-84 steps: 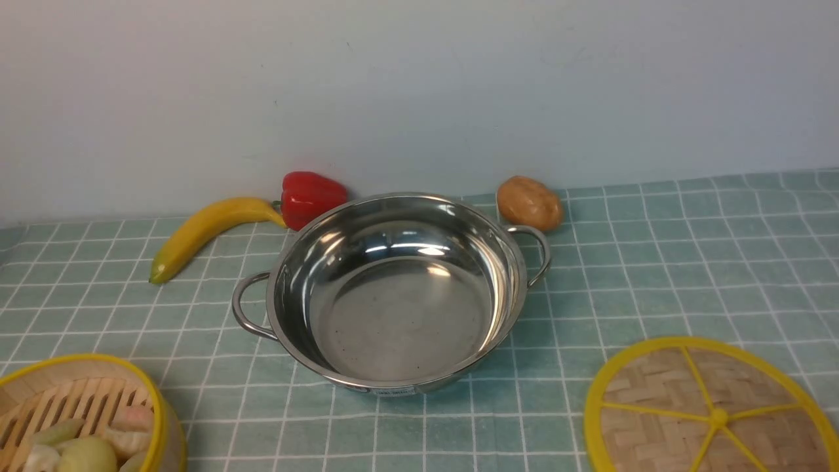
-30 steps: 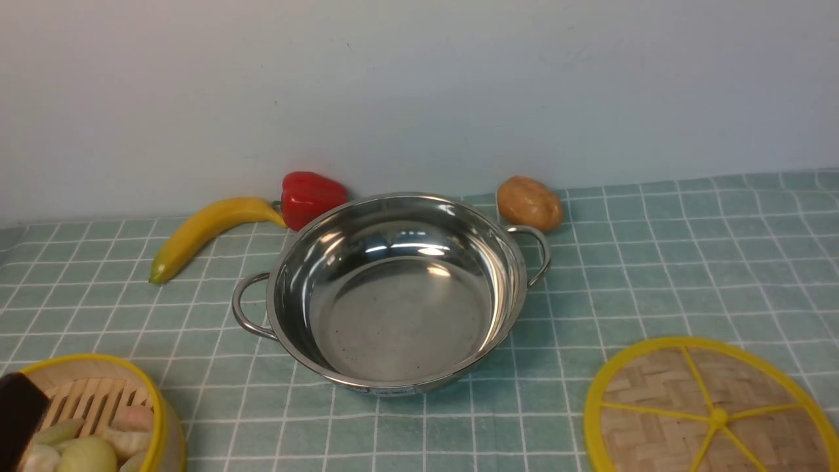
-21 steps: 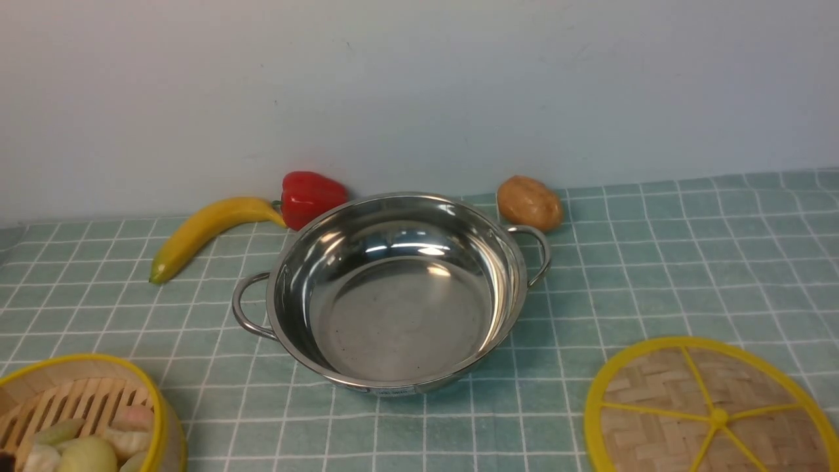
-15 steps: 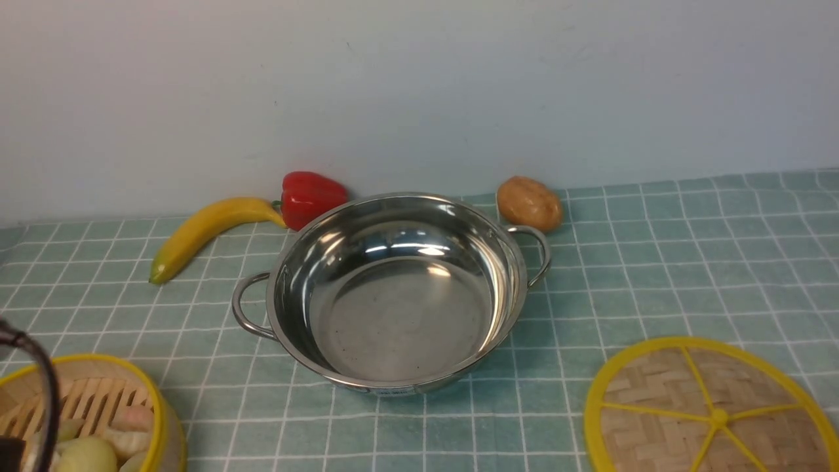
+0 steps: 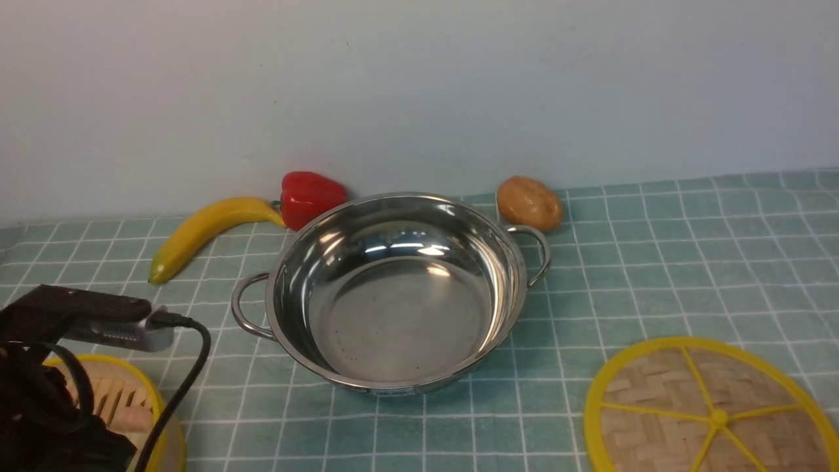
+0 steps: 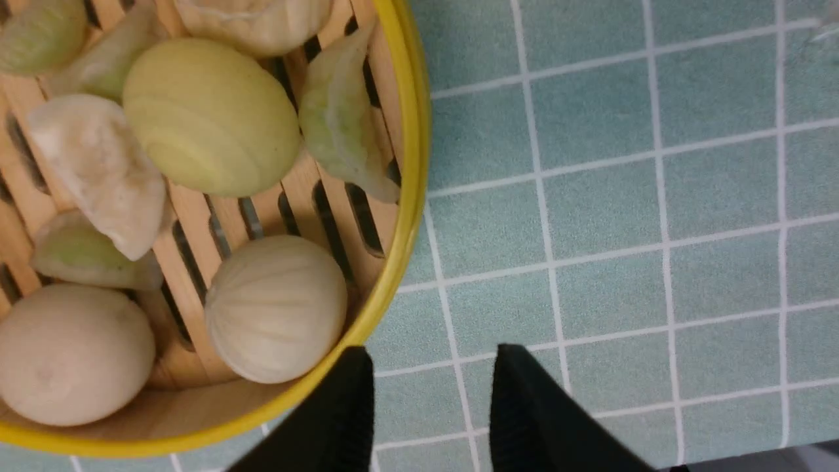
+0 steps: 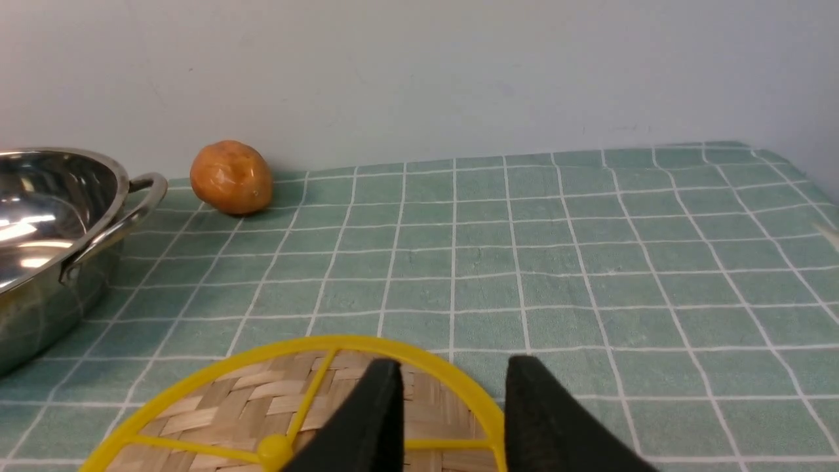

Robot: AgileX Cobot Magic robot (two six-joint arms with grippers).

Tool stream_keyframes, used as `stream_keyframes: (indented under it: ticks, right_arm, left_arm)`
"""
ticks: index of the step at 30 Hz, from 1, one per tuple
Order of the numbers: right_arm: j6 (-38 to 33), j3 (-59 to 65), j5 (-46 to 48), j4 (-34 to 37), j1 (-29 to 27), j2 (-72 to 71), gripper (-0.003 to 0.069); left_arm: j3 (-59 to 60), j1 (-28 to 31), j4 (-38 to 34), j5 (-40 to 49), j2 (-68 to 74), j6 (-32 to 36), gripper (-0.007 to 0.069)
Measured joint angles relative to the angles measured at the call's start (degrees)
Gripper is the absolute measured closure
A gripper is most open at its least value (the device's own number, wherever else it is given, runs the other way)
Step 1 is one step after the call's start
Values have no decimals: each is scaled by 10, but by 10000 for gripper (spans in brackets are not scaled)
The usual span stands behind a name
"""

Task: Place the steamer in the pot on the blue tablecloth, and put the lid on the steamer.
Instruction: 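Grasp the rim of the steamer basket holding the buns with the left gripper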

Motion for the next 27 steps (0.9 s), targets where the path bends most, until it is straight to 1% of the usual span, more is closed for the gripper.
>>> stream_keyframes:
  ticks: [5, 15, 19, 27]
  right_arm:
    - [0, 0, 0, 0, 0, 0, 419]
    - [0, 0, 0, 0, 0, 0, 419]
    - [0, 0, 0, 0, 0, 0, 419]
    - [0, 0, 0, 0, 0, 0, 419]
  left_arm:
    - [0, 0, 7, 0, 29, -11, 382]
    - [0, 0, 11, 0, 81, 0, 382]
    - [0, 0, 24, 0, 119, 0, 382]
    - [-1, 0, 26, -21, 177, 0, 382]
